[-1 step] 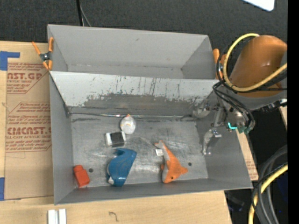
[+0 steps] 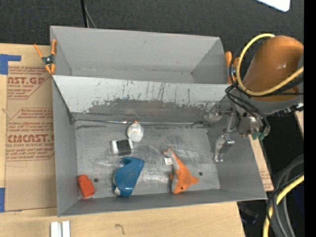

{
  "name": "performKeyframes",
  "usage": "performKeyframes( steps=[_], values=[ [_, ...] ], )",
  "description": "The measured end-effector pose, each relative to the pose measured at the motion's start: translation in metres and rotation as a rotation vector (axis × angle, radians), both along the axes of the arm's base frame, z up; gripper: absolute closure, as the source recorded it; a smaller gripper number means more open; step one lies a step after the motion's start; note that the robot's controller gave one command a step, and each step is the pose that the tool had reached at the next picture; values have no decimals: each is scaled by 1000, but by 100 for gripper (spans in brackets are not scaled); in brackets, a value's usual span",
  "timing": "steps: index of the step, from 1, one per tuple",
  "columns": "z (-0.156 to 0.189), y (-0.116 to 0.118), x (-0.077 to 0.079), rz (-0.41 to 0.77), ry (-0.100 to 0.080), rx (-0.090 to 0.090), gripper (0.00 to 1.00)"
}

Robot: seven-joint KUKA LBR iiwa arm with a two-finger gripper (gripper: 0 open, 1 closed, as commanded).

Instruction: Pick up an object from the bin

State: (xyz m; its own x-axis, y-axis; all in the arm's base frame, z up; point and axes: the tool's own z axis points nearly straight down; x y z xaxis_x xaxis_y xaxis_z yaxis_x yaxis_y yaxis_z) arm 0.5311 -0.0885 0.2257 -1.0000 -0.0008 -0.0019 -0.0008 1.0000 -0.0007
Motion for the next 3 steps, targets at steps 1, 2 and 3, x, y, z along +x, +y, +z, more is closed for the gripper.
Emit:
performKeyframes(
  steps=[1,2,3],
  values=[
    [-3,1,-1,3,-5,-1,0],
    [-40,-1,-5,191,6,4,0],
    [-117,63,1,247,1,2,100]
  ],
)
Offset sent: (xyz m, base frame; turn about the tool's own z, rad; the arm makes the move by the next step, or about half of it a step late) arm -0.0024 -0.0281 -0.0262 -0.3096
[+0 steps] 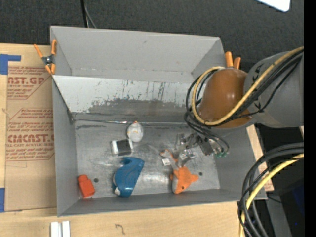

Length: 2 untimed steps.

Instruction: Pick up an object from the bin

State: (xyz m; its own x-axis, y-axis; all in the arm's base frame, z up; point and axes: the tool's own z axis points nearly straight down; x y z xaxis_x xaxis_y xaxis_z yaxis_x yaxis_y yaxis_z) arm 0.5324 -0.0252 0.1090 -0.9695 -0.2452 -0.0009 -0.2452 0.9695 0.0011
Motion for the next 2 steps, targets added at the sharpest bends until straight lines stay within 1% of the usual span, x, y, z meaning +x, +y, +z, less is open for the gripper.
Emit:
performKeyframes(
  steps=[1,2],
  values=[
    [0,0,0,0,0,0,0],
    [0,0,0,0,0,-1,0]
  ],
)
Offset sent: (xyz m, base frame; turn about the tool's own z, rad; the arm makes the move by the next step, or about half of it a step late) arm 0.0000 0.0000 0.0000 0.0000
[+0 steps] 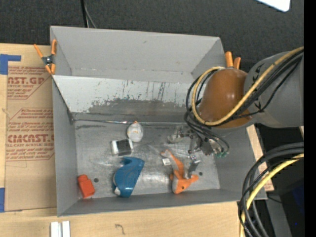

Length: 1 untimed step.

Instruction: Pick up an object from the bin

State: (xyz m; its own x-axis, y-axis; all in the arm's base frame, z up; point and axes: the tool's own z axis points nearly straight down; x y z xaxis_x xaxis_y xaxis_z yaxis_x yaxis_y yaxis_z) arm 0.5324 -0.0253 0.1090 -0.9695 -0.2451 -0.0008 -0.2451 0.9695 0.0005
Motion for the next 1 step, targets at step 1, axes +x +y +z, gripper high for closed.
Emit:
performKeyframes(
  steps=[1],
  values=[
    [-35,4,-1,460,16,3,100]
  ],
)
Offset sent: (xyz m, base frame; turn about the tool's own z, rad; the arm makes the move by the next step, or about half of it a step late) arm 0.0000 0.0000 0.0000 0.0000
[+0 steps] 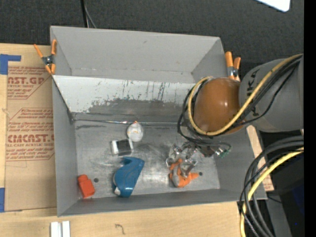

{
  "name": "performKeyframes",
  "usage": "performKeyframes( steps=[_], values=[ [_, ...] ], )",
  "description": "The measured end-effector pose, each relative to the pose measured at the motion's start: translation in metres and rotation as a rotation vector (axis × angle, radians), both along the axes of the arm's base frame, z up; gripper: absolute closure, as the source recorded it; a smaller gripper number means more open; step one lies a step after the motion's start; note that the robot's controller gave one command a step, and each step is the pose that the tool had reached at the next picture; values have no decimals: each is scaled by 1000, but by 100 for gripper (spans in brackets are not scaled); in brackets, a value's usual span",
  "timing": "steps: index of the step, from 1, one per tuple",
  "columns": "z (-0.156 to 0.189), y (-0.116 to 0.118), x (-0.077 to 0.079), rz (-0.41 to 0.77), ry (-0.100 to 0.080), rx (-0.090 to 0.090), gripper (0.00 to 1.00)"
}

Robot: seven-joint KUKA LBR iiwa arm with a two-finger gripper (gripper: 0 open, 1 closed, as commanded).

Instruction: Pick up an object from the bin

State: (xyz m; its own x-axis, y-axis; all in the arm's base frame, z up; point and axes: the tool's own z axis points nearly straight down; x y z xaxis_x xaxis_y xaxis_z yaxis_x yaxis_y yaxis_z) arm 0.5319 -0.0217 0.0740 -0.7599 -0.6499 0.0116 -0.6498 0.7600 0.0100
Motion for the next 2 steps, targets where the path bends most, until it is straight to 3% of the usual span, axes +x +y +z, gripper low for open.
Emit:
performKeyframes(
  steps=[1,2],
  values=[
    [0,0,0,0,0,0,100],
    [134,-85,26,219,-21,1,100]
  ],
)
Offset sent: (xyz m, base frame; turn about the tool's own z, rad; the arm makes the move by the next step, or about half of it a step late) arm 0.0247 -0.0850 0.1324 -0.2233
